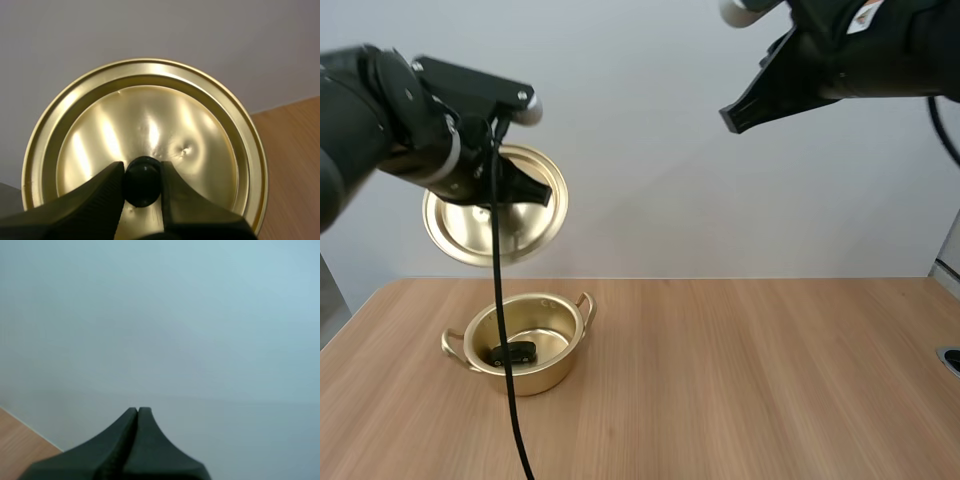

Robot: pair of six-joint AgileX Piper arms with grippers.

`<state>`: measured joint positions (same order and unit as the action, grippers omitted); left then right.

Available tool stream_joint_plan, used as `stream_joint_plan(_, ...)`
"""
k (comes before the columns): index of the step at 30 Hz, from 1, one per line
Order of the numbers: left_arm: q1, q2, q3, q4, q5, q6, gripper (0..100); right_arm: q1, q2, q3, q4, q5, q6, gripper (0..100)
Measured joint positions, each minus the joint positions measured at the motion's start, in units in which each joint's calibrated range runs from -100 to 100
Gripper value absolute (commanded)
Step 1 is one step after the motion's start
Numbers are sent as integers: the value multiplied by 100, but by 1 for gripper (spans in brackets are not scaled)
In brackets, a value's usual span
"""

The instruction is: Open the pot, put the car inside, and close it

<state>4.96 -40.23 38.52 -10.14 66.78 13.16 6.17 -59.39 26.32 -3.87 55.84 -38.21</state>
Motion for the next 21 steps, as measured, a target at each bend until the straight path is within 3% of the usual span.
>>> stream_joint_plan(5, 0, 791, 594, -164, 67, 105, 0, -12, -86, 0, -438, 66, 313, 0)
stream_joint_plan(21, 0, 2326, 606, -164, 626, 105, 0, -46, -86, 0, -445, 50, 326, 0)
